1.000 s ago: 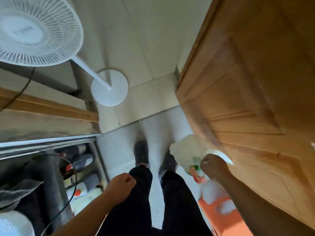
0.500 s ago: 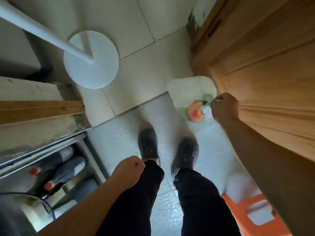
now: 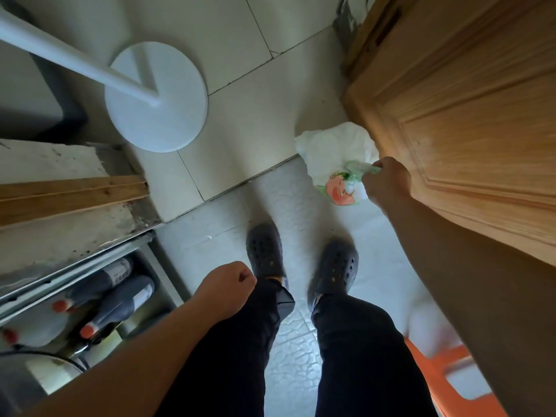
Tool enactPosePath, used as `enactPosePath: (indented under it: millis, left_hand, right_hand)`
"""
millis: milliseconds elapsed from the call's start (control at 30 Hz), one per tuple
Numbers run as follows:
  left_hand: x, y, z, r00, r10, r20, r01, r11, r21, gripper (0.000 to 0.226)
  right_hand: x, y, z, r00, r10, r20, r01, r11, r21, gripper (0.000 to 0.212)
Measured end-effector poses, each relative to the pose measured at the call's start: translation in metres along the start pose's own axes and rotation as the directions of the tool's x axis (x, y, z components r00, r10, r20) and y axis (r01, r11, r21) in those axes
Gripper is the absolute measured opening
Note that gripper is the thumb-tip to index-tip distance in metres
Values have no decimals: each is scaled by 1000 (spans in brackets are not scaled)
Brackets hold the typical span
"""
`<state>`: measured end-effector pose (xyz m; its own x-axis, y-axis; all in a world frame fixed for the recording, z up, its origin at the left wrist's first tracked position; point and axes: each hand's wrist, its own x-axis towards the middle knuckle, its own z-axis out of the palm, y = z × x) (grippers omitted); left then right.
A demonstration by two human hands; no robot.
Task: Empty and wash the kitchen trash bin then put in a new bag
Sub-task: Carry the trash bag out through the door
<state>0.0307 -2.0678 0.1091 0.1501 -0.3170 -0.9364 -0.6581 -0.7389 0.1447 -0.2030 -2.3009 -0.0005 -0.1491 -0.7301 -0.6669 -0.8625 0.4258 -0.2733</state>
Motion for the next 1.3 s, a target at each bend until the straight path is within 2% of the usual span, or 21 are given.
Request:
enactPosePath:
  millis: [200,333,433,533,633,700,800,900,1000,1067,1133,1233,1300]
  left_hand:
    - [-1,5,1,999,-19,-32,18,1000,-17,19]
    - [-10,8,5,999,-29,-39,27,999,-44,20]
    - [-22,9,5,998,-44,-49,40,996,-80,21]
    - [-48,10,0,997,-66,-42,61,991,-119,20]
    - [-92,12,-13,996,-86,-33,78,978,-196,18]
    - [-126,12,-28,994,-104,-24,94,963,-251,20]
    - [-185,5,-46,993,-114,0,110,960,-258,26]
    - [-244,-2,-61,999,-53,-5,52,983,-178,27]
    - [-292,2,-76,1000,21,-14,-23,985,-173,28]
    - [-318,2,-82,999,34,-39,-43,968,-248,26]
    - [-337,-4,-79,995,-2,-103,-38,922,-384,21]
    - [-366,-19,-52,980,-136,-142,21,791,-612,20]
    - [-387,-32,-22,965,-230,-127,74,702,-708,22]
  right_hand:
    - [3,-2,-7,999,28,20,-29,998,62,66]
    - [-6,-4,-15,1000,7,24,-8,998,57,74]
    - [-23,-6,-26,1000,-10,28,9,999,31,71]
    - [-55,-10,-46,997,-40,72,46,994,-96,55]
    - [-102,-25,-76,969,-56,241,109,971,-213,34]
    - [-141,-43,-100,936,-48,349,143,957,-251,32]
    - [-209,-66,-135,888,-95,450,276,892,-358,23]
    - [-279,-79,-167,849,-156,506,364,866,-343,34]
    - [-336,-86,-197,829,-170,533,385,864,-323,35]
    - [-360,-85,-211,816,-189,546,403,863,-304,39]
    - [-375,-81,-223,803,-202,560,423,856,-298,34]
    - [-379,-68,-245,776,-209,595,489,796,-358,19]
    - [-372,-60,-261,752,-192,630,531,744,-406,21]
